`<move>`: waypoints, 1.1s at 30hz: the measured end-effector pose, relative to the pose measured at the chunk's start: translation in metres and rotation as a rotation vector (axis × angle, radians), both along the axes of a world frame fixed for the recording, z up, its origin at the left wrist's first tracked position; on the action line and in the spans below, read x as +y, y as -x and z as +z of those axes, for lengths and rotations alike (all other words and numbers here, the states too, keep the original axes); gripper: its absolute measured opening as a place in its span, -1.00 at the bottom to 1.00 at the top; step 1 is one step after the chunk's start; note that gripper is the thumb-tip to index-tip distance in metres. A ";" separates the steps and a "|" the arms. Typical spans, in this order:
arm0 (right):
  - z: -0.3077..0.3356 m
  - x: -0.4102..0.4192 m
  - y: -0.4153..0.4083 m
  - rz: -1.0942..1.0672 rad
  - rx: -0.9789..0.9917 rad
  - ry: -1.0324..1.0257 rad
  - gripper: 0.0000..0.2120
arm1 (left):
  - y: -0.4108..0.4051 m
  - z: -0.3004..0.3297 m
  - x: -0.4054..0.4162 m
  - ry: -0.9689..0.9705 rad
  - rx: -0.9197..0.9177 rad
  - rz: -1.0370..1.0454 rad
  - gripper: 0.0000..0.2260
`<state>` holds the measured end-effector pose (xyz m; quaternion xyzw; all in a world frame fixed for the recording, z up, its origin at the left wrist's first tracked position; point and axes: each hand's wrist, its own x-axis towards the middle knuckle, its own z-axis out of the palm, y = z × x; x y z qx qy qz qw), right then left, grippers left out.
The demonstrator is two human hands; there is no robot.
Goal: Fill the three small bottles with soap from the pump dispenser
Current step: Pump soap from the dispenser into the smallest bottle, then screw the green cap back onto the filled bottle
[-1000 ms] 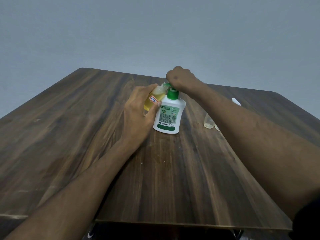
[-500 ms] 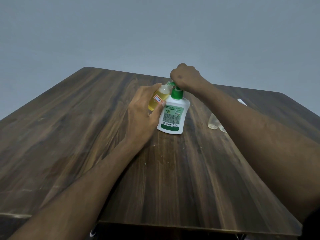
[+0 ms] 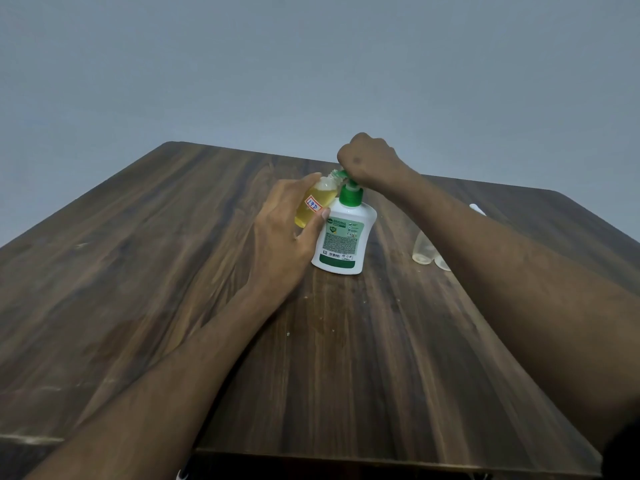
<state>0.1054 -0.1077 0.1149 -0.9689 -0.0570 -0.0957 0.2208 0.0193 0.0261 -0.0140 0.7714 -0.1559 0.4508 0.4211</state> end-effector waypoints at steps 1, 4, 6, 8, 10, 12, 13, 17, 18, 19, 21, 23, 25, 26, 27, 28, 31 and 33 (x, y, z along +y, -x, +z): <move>-0.001 0.000 -0.001 0.001 0.012 0.001 -0.84 | 0.000 0.000 0.000 -0.001 -0.001 -0.002 -0.64; 0.002 0.001 -0.001 -0.002 0.000 0.008 -0.87 | 0.000 0.000 0.000 -0.011 -0.005 -0.004 -0.65; 0.007 0.001 -0.001 -0.004 -0.043 0.003 -0.94 | -0.001 0.000 0.000 -0.013 0.000 0.003 -0.66; 0.008 0.001 -0.002 0.011 -0.062 -0.021 -0.85 | 0.000 -0.001 0.000 -0.015 0.014 0.020 -0.69; 0.008 0.001 -0.002 0.028 -0.055 -0.064 -0.67 | 0.001 0.000 0.000 -0.001 0.024 0.017 -0.72; 0.008 -0.002 -0.004 0.032 -0.076 -0.076 -0.59 | 0.003 0.000 0.000 0.021 0.036 0.010 -0.73; 0.008 -0.003 -0.006 0.033 -0.095 -0.073 -0.58 | 0.003 0.000 0.000 0.030 0.041 0.007 -0.74; 0.014 -0.009 -0.007 0.072 -0.206 -0.054 -0.60 | 0.002 -0.001 0.001 0.075 0.054 -0.016 -0.73; 0.016 -0.011 -0.005 0.078 -0.238 -0.057 -0.60 | 0.002 -0.001 0.002 0.081 0.052 -0.019 -0.73; 0.020 -0.012 -0.001 0.079 -0.278 -0.061 -0.62 | 0.002 -0.001 0.002 0.087 0.048 -0.019 -0.73; 0.031 -0.019 0.013 0.073 -0.384 -0.083 -0.66 | 0.002 -0.002 0.004 0.095 0.043 -0.014 -0.73; 0.041 -0.034 0.038 0.085 -0.502 -0.119 -0.73 | 0.002 -0.002 0.007 0.094 0.057 -0.006 -0.72; 0.042 -0.060 0.072 0.117 -0.616 -0.124 -0.77 | 0.002 -0.003 0.009 0.102 0.065 0.014 -0.70; 0.037 -0.077 0.092 0.127 -0.657 -0.125 -0.79 | 0.001 -0.003 0.010 0.106 0.064 0.022 -0.70; 0.030 -0.098 0.110 0.126 -0.683 -0.129 -0.81 | 0.000 -0.004 0.009 0.109 0.061 0.022 -0.71; 0.018 -0.121 0.126 0.111 -0.693 -0.128 -0.83 | 0.000 -0.004 0.010 0.110 0.053 0.019 -0.73; -0.034 -0.194 0.155 -0.052 -0.642 -0.131 -0.86 | 0.000 -0.004 0.011 0.094 0.038 0.008 -0.71; -0.073 -0.236 0.163 -0.161 -0.565 -0.156 -0.88 | 0.000 -0.003 0.013 0.086 0.048 0.011 -0.72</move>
